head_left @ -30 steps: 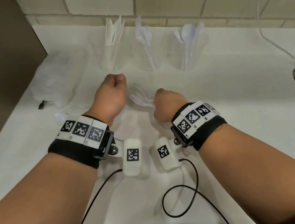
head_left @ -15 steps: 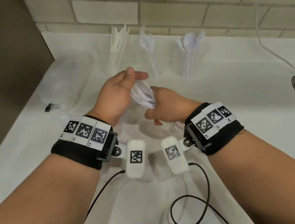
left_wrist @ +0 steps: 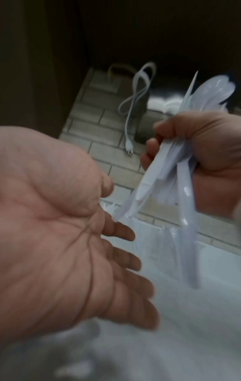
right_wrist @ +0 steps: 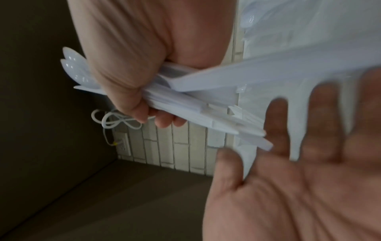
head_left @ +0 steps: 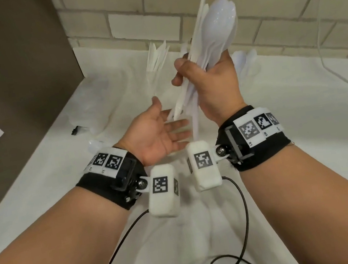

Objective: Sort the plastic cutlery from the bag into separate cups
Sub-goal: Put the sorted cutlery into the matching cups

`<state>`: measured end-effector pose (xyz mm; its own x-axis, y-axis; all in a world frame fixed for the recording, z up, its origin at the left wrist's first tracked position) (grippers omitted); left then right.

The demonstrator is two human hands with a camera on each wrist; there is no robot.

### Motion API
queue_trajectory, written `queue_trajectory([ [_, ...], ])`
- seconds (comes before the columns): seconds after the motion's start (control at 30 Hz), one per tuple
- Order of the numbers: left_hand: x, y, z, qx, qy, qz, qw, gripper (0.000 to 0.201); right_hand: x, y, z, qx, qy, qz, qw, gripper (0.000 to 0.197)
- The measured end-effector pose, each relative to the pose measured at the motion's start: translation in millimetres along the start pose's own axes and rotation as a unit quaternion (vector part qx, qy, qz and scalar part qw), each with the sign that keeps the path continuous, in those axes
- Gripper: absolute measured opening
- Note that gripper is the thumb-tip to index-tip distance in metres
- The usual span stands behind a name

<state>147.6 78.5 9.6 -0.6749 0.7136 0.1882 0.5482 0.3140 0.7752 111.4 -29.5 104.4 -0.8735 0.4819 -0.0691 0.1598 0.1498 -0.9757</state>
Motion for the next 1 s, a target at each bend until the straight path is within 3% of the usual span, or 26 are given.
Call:
queue_trajectory([
  [0.13,-7,-6,-2,0.064,-0.029,0.116,0.991,0.067,-1,0,-10,0.011,0.035,0.006,0.999,0.031],
  [0.23,-9,-7,-1,0.082,-0.036,0.145,0.985,0.062,-2,-2,-10,0.013,0.046,0.023,0.999,0.035],
  [0.43,-9,-3,-1,0.109,-0.004,0.092,0.990,0.050,-4,19,-3,0.036,0.064,-0.003,0.997,0.033],
  [0.5,-7,-8,0,0.096,0.022,0.112,0.989,0.049,-2,21,-1,0.039,0.062,-0.004,0.997,0.018],
  [0.6,-9,-7,-1,0.101,0.034,0.076,0.991,0.048,-2,23,-2,0.027,0.053,0.002,0.998,0.009],
  [0.73,-9,7,-5,0.137,0.059,0.016,0.989,0.042,-3,32,-1,0.024,0.033,-0.015,0.999,0.017],
  [0.9,-3,12,-12,0.136,0.067,0.005,0.988,0.038,-3,37,0,0.036,0.036,-0.026,0.998,0.026],
  [1.0,-1,13,-16,0.141,0.054,-0.002,0.989,0.036,-3,44,-2,0.032,0.042,-0.057,0.997,0.049],
])
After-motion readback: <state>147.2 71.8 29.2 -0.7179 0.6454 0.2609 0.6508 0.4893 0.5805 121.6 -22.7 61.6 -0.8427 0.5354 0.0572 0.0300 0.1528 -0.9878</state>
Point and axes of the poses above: each hand's wrist, its own x-axis away from the middle knuckle, its own z-axis out of the back of the hand, y = z × x, the point moved 4 cm from there along -x, towards the middle knuckle, and after that the axes turned 15 degrees about -z, right-handed, at the moved point
